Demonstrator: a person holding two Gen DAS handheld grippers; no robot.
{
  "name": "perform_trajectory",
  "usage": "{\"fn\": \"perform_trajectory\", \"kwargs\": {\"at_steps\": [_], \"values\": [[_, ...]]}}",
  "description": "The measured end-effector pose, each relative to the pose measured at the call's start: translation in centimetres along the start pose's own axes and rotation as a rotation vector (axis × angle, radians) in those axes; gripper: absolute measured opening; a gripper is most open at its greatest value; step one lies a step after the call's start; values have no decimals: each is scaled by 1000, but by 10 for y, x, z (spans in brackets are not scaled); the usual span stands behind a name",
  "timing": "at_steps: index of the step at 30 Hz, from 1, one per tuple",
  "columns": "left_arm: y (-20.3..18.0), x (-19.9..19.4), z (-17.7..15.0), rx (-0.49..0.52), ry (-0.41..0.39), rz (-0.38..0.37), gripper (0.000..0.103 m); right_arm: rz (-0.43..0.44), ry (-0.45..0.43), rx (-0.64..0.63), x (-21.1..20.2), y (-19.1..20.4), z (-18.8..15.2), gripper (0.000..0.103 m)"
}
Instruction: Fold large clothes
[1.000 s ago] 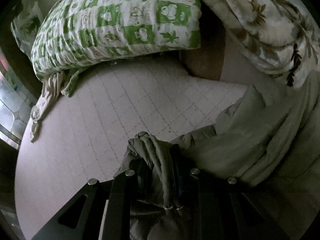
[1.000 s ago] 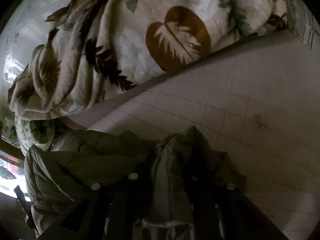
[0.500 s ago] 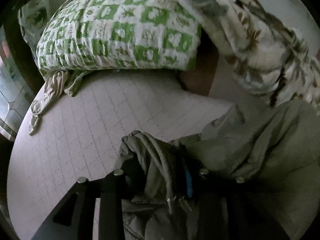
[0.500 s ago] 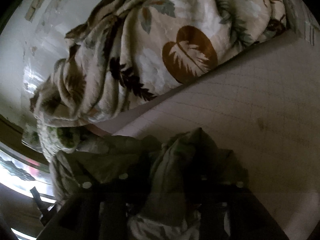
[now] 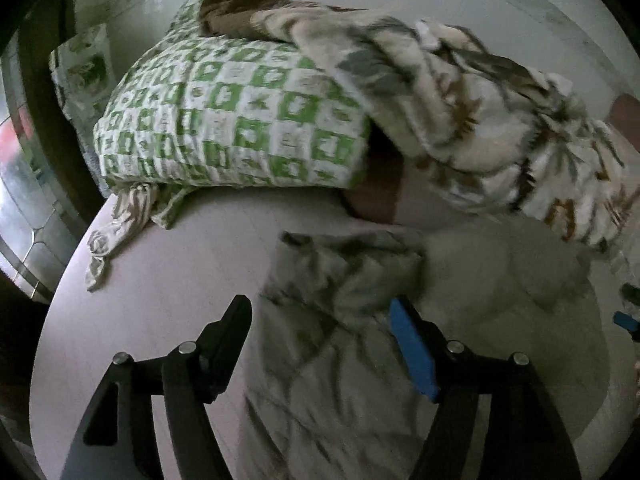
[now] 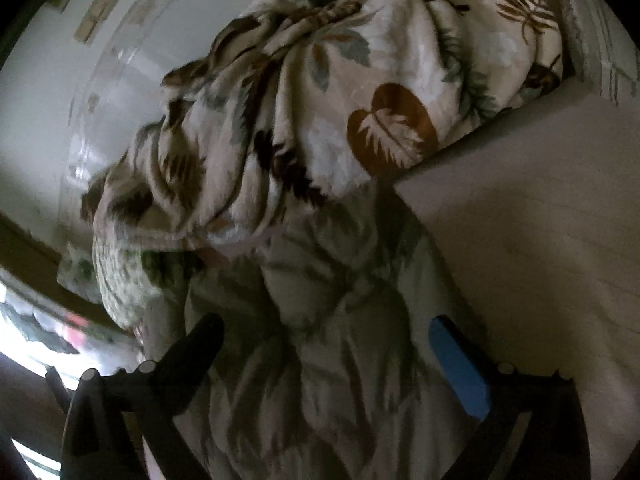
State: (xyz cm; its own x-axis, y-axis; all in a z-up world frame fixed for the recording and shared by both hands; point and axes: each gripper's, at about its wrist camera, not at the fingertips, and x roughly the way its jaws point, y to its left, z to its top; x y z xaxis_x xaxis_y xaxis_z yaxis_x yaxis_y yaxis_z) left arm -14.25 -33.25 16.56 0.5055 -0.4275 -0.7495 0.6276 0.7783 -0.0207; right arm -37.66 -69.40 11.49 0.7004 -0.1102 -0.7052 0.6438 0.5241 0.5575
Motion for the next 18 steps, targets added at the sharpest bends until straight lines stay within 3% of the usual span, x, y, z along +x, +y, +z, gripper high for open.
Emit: {"fn": "perform_trajectory", "kwargs": {"at_steps": [5,9,11,15,18], "values": [[-44,-10,-27,88,29,-68,73,-109,78,-224,2,38,-44,103],[-77,-1,-37,153,62,-74,73,-116,98,-290,9,58,-63,103],[-88,8,-40,168,82,-46,73,-123,116,-297,15,63,-67,103],[-95,41,-46,192,152,37,75,-273,150,-336,41,58,-71,103],[-102,74,-57,260,211,131,87,-335,212,-333,69,37,-74,103]]}}
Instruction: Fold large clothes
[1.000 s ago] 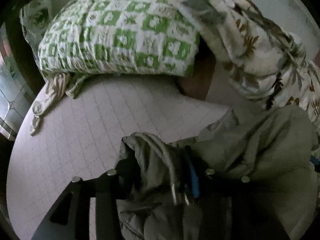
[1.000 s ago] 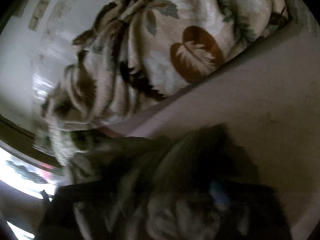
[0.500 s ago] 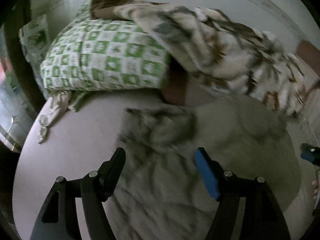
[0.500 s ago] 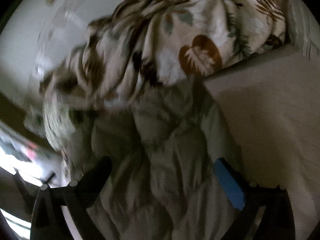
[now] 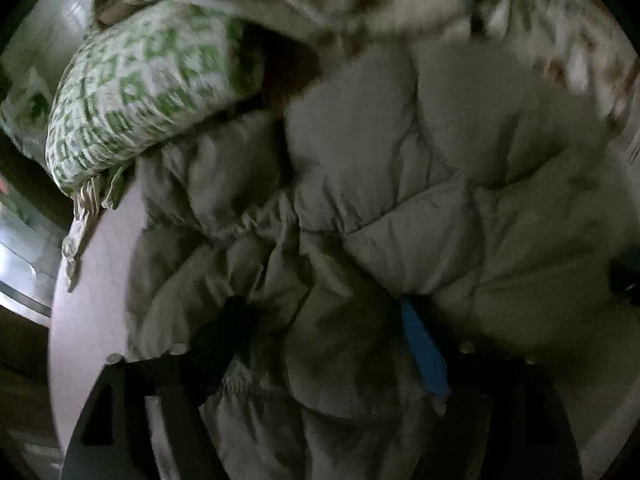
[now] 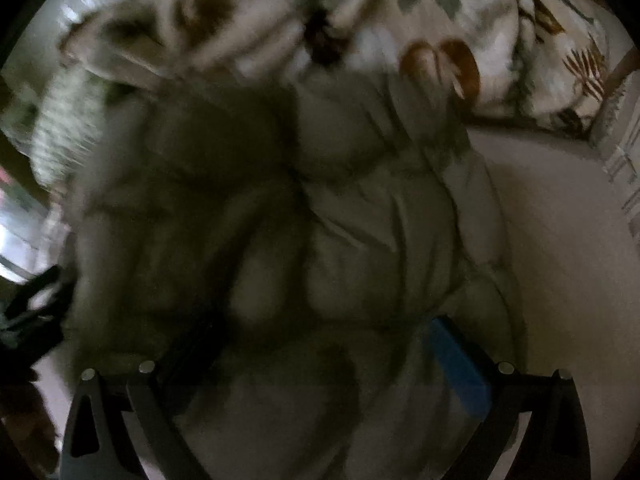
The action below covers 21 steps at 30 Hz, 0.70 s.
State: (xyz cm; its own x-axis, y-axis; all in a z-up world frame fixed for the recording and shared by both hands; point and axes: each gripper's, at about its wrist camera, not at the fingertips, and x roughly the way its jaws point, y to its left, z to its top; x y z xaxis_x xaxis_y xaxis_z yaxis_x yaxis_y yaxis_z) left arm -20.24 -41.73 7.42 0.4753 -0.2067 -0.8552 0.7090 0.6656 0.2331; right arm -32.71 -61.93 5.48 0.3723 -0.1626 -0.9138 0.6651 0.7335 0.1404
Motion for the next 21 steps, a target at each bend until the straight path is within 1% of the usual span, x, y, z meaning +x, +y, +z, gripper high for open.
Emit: {"fn": "perform_trajectory", "kwargs": {"at_steps": [2,4,6,8,10,12,15,18,21], "values": [[-4,10,3,20,3,50,89,6,8,5,15,-6,1,103],[-5,18,9,11,27,64,90,-14,2,-16,21,-6,3,103],[-1,23,14,-11,50,57,94,-21,16,-22,26,-6,6,103],[8,24,15,-41,58,22,95,-26,44,-12,24,-7,10,103],[16,20,13,-59,43,-13,94,-40,43,4,11,-5,14,103],[25,12,9,-69,13,-45,94,-11,-8,4,-6,-3,17,103],[40,0,4,-103,-33,-57,94,35,-67,-1,-19,3,27,103],[47,-6,6,-104,-69,-39,94,39,-98,3,-20,7,39,103],[44,-1,7,-72,-62,-22,94,45,-85,17,-7,7,53,103]]}}
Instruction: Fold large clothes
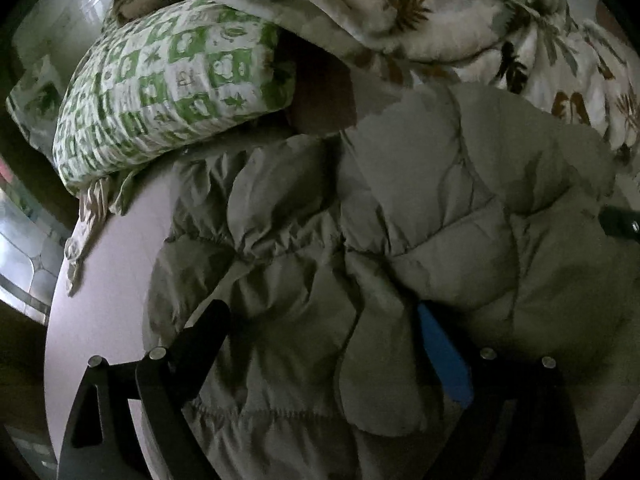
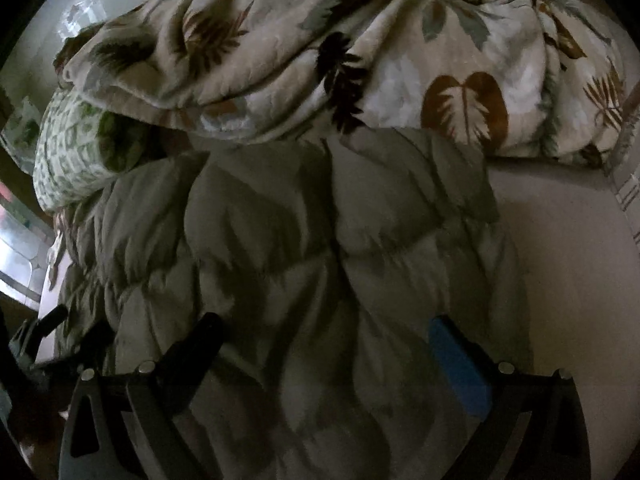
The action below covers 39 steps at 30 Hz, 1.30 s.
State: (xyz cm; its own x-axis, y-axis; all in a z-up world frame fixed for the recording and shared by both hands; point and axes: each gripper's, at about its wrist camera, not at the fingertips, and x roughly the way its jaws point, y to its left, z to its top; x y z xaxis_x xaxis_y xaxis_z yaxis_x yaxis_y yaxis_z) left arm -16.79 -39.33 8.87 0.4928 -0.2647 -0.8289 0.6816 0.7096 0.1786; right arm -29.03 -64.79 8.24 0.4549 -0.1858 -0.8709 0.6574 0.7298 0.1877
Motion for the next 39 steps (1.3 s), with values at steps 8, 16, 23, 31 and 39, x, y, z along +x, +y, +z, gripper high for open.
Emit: {"fn": "perform_trajectory", "kwargs": {"at_steps": [8,16,23,31,39], "values": [[-4,25,2,-1,-12,-10,96,-64,87,12,61,13,18,103],[2,11,-3,-13,6,-29,96,-42,10,4,25,7,7,103],[23,-35,-36,-4,-60,-73,96,54,3,-127,-43,10,-52,103],[17,-17,-74,3,-29,-66,100,24,100,-209,-20,9,-103,103],[22,-13,-70,4,-28,-66,103,-40,127,-244,8,22,-103,103]]}}
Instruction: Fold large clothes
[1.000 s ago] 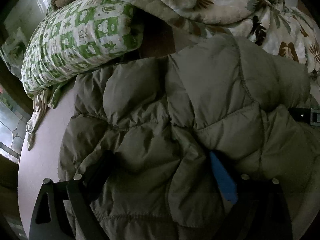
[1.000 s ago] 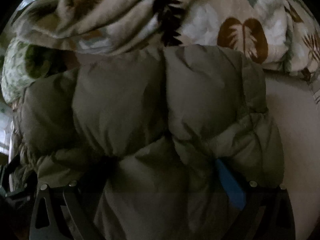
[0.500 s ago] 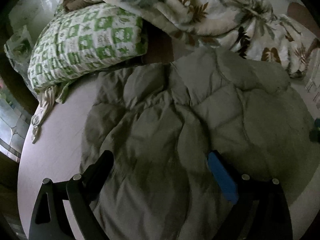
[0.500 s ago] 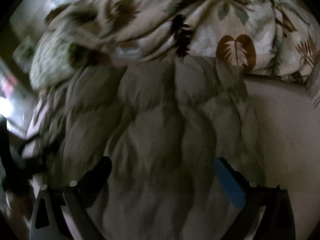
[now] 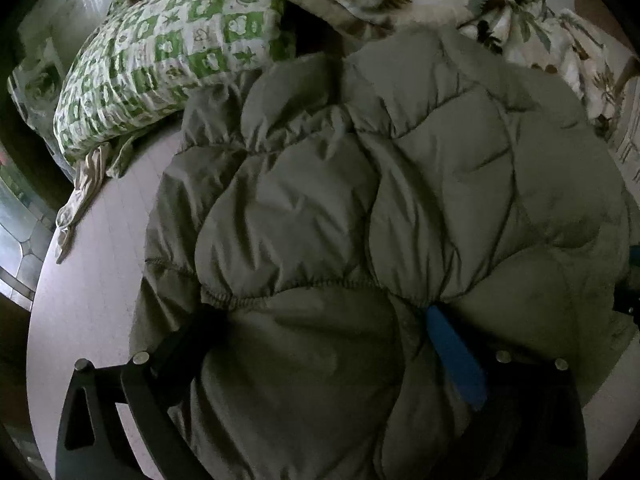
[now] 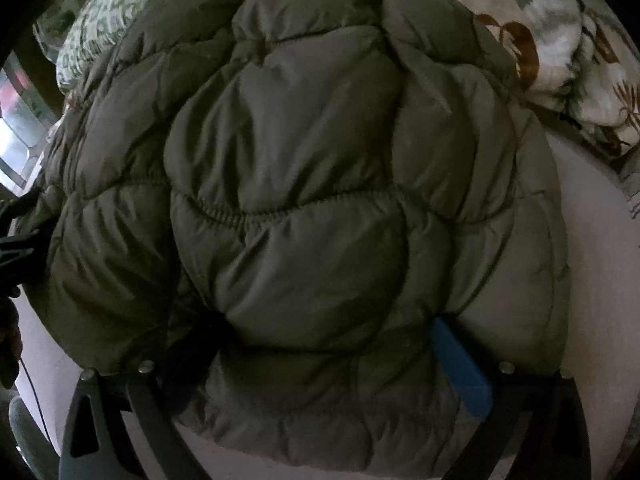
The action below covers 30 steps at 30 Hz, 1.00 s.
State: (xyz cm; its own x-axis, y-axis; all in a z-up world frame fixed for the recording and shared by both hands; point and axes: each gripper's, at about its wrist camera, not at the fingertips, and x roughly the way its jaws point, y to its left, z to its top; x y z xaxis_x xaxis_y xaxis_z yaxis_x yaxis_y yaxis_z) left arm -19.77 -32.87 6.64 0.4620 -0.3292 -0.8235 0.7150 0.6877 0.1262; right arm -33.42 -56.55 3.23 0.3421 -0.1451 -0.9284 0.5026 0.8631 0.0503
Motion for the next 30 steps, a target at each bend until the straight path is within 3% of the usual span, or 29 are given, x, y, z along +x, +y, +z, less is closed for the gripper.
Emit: {"fn": "perform_trajectory", "kwargs": {"at_steps": [7,14,24,30], "values": [[39,-35,3,-43,-15,-47,103,64,-111,37,-50,-21,-2,103],[76,-44,7,-112,25,-77,103,42,-128,117,-73,-70,1,103],[99,-11,10,-194,147,-202,103,4,-92,187,-73,-120,-6,103],[122,11,15,-256,181,-224,103,-10,-79,198,-64,-125,-5,103]]}}
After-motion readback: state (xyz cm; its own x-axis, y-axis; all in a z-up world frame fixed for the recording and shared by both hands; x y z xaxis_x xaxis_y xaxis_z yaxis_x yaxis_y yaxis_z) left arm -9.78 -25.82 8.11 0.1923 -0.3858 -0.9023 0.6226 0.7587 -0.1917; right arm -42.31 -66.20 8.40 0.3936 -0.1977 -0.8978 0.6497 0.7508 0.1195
